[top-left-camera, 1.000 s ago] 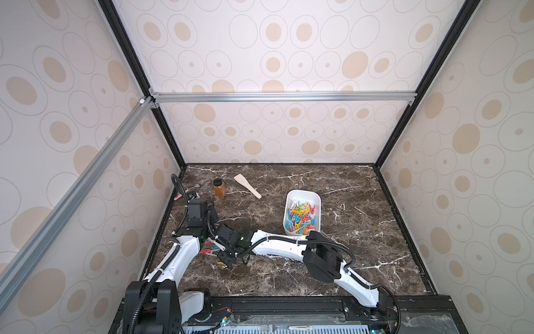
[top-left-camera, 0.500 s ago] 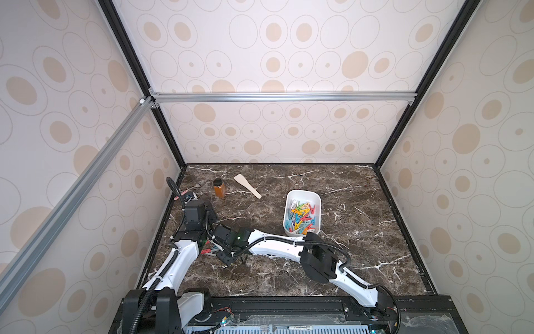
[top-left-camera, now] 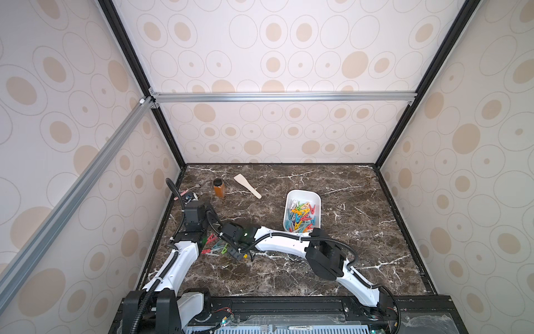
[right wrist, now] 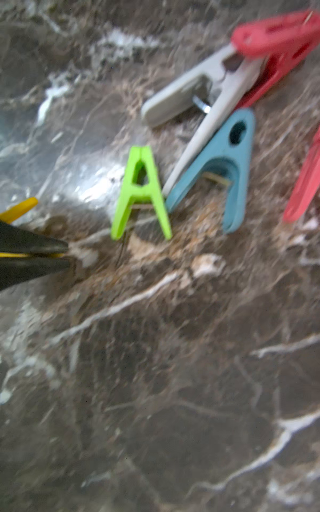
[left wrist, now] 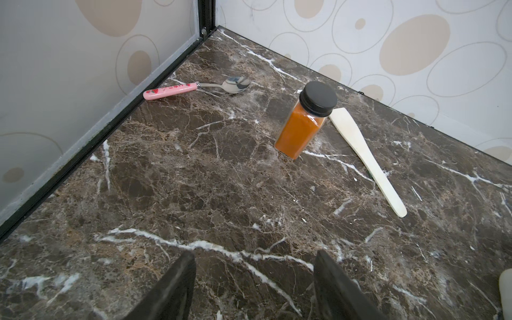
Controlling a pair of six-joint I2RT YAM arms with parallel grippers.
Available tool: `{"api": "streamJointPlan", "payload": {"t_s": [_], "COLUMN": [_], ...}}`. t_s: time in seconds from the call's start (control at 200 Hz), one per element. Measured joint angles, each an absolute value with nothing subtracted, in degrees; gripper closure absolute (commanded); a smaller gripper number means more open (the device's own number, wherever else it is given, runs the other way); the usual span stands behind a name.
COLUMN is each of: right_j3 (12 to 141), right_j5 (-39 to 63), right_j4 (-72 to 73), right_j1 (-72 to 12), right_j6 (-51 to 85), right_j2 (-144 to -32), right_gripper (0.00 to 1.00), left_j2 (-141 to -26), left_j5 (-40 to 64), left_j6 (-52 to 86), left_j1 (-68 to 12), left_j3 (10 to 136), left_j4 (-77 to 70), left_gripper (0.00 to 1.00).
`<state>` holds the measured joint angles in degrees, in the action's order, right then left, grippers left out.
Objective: Put the clothespins into the storage box
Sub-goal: Pick up the clothespin from the center of the board, then place the clothespin in the storage box.
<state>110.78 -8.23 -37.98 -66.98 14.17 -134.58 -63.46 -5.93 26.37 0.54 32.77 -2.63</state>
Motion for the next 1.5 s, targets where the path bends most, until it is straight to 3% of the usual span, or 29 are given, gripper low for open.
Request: {"api": "streamJointPlan", "payload": {"t_s": [0.295,0.575,0.9,0.985,1.125,1.305,1.495], "right_j3": [96.7,85.7,74.0,74.3,76.3,80.0,83.2], "right_j5": [-7.3,-7.4,-14.9,-18.0,-22.0,-26.6,-25.3], "right_j4": [-35.7,-31.4,-28.8,-28.4,-28.7,-29.4,-29.0], "right_j1": [-58.9,-45.4,-31.5,-31.1,-31.3,-34.6,-44.7], "right_j6": [18.9,23.2,23.9,23.2,22.1,21.5,22.0], "right_j2": [-117.5,-102.2,-100.0,-100.4,-101.2,-101.2,-101.3], "right_gripper": [0.98,0.98,0.97,0.93,0.76,0.76,0.77], "left_j2": [-63.0,-64.6,-78.7,-80.4,-80.7,-80.1,-73.5], "left_j5": [-0.6,-0.4,-2.5,-3.1,-4.6,-6.4,-6.0], "left_j6": [30.9,35.1,35.8,35.6,35.6,35.5,35.3], "left_j1": [-1.7,-21.6,-38.2,-39.5,-39.8,-37.9,-29.1], "left_j3": [29.8,28.6,33.9,36.2,37.4,37.6,36.2], "left_j4": [-6.5,-11.2,-12.0,-11.5,-10.1,-6.2,-3.9], "left_gripper": [0.3,0.28,0.27,0.26,0.24,0.24,0.23]}}
